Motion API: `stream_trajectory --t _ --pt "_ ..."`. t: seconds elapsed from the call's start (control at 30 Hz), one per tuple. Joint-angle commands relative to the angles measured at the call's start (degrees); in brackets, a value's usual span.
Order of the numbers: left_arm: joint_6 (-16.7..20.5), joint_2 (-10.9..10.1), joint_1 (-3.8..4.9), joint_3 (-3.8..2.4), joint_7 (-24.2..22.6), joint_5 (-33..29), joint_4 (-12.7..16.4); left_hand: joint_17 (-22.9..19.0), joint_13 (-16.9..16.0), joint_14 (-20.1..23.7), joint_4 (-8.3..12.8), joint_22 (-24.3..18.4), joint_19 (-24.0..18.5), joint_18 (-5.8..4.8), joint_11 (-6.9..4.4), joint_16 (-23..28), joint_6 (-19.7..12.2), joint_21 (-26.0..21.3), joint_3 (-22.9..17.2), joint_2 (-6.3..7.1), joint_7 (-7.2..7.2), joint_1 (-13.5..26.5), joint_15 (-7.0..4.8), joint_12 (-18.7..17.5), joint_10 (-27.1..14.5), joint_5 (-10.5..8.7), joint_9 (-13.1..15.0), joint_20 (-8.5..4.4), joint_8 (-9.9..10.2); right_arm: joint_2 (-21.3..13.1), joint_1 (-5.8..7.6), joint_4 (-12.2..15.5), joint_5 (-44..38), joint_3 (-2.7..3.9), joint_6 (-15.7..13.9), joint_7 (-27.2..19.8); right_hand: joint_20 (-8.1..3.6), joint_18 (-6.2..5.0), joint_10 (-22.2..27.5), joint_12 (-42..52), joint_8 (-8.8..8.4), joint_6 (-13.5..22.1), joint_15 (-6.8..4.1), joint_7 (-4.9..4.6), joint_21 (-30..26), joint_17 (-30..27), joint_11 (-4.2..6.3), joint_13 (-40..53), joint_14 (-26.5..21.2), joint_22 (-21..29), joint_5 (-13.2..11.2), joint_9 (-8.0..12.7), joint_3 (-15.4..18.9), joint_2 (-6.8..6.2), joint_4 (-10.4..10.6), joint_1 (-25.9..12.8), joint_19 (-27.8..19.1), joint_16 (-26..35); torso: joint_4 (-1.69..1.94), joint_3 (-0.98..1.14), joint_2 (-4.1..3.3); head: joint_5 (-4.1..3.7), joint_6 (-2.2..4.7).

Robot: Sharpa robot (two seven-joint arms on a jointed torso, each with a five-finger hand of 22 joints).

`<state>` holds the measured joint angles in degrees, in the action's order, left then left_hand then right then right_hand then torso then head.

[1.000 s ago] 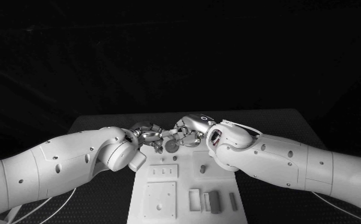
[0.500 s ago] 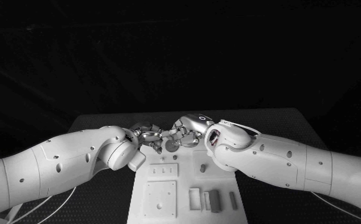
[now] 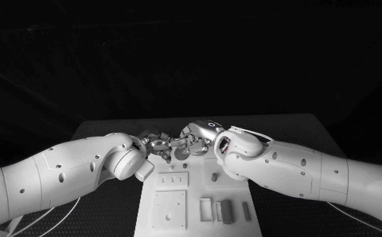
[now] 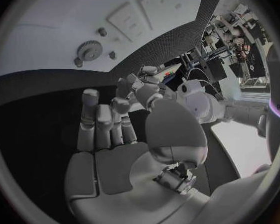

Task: Assemble the parts on the task board

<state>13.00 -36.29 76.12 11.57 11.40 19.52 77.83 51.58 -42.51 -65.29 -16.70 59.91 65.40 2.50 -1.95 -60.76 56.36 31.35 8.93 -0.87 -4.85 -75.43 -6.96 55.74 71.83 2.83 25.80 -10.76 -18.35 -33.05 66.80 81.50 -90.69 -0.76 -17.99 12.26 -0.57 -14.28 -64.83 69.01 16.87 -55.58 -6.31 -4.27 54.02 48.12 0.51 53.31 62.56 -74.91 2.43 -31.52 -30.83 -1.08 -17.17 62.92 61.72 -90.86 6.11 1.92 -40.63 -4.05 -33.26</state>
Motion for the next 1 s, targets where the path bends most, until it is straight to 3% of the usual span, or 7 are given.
stream_trajectory --t 0.03,0.5,1.0 --pt "-1.07 0.22 0.05 -0.08 -0.97 0.13 0.45 -0.21 0.11 0.42 0.01 0.16 -0.14 0.12 0.44 -0.31 0.65 0.22 -0.5 0.01 -0.16 -1.18 -0.07 0.33 -1.94 -0.04 0.05 -0.47 0.35 0.32 -0.05 0.2 -0.73 0.01 0.61 -0.12 -0.21 -0.72 -0.24 0.05 0.15 -1.77 -0.4 -1.35 0.23 0.06 0.27 -0.05 0.19 -0.68 0.36 -0.75 0.03 0.15 0.43 0.67 0.24 -0.25 0.01 -0.01 -0.01 0.01 0.04" --pt "-1.32 0.39 0.05 -0.09 -1.01 0.13 0.95 -0.73 0.14 0.44 -0.02 0.36 -0.03 -0.04 0.44 -0.77 0.75 0.26 -0.64 -0.15 -0.15 -2.07 -0.08 0.46 -1.82 -0.04 0.14 -0.62 0.42 0.8 -0.05 -0.06 -0.77 0.0 0.83 -0.05 -0.22 -0.72 -0.27 0.04 0.17 -1.85 -0.42 -1.33 0.23 0.06 0.3 -0.06 0.24 -0.66 0.36 -0.77 0.04 0.16 0.44 0.69 0.27 -0.24 0.01 0.01 -0.01 0.1 0.06" --pt "-1.18 0.25 0.05 -0.09 -1.14 -0.09 0.92 -2.64 0.35 1.16 0.23 0.79 -0.4 -0.7 0.41 -2.13 1.11 -0.27 -9.81 -2.0 -0.11 -9.78 -0.06 0.55 -2.07 0.0 0.47 -0.97 0.72 0.7 -0.05 -0.38 -0.77 -0.01 1.25 0.14 -0.23 -0.72 -0.3 0.03 0.19 -1.92 -0.44 -1.3 0.23 0.05 0.32 -0.07 0.28 -0.64 0.36 -0.79 0.06 0.19 0.48 0.64 0.3 -0.22 -0.05 0.04 0.01 0.15 0.08"
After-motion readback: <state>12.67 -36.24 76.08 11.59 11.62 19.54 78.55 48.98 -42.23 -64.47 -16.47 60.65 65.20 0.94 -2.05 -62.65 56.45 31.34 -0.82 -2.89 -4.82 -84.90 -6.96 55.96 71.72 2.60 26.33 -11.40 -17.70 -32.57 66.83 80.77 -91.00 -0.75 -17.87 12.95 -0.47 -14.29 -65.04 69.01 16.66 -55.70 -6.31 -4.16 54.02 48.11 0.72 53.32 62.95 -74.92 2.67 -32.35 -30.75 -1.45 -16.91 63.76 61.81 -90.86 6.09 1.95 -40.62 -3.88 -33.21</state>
